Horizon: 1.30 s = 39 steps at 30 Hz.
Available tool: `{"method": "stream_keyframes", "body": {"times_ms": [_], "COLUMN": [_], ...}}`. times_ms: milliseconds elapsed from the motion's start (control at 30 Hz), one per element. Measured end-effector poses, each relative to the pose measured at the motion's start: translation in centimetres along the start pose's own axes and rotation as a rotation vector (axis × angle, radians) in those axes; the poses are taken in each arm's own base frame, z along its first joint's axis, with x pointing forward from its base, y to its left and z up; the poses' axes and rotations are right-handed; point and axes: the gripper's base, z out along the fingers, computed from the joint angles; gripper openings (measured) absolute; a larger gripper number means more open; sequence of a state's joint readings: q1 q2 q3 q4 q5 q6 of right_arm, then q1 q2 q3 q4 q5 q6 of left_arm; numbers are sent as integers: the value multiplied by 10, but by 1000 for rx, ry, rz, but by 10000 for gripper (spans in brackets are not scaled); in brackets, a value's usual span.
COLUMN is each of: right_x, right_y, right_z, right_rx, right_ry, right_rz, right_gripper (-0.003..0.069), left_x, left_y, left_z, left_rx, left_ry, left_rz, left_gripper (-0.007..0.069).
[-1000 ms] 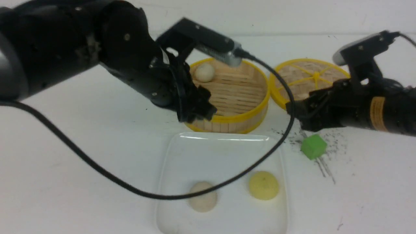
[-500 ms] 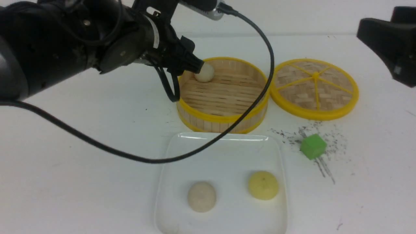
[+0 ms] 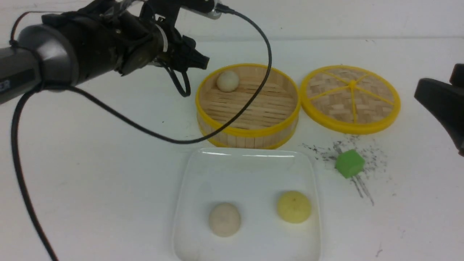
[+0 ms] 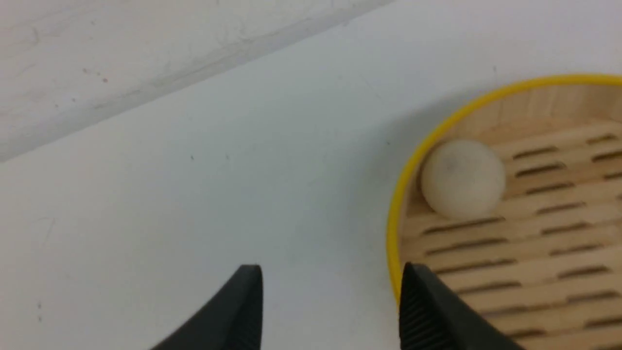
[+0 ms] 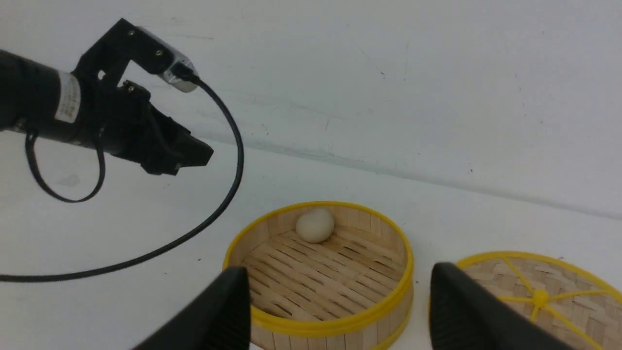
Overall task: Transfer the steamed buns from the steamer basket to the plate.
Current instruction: Use the left arm to grab the steamed stuffed bun that is closest to it
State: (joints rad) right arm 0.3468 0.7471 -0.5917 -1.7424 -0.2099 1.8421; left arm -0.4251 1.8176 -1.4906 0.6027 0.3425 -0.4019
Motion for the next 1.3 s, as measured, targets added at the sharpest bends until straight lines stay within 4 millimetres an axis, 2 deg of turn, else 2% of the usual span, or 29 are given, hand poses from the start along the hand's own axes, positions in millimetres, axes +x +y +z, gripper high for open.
{"method": "stream_keyframes", "body": {"times_ms": [133,167,233,333,400,533,733,1033,1300], "right_x": [0,0,0,0,0,1,1,1,1], "right_y": [0,0,0,0,1,2,4,4,4], "right_z": [0,0,0,0,0,0,0,0,0], "right_rx": [0,0,-2,-3,-6,-24,-41,-45,-45], "right_ry": [0,0,1,1,2,7,11,12,12], "right_rz": [-1,-2,-11,-11,-15,-19,-38,-45,-45], "right_gripper": [486,486,484,484,484,484,484,484,484], "left_x": [-10,-10,-12,-16,-17,-22,-6,-3,-4], "left_y": [-3,-3,-9,-13,-19,-19,-13,-18,-21], "left_z": [28,29,51,63,77,90,109,111,111], "left_rx": [3,6,53,86,125,134,160,282,312], "left_ry": [81,85,155,176,205,218,278,266,242], "left_rz": [37,38,81,89,109,128,105,165,192], "left_gripper": [393,393,393,393,393,393,393,392,391]}}
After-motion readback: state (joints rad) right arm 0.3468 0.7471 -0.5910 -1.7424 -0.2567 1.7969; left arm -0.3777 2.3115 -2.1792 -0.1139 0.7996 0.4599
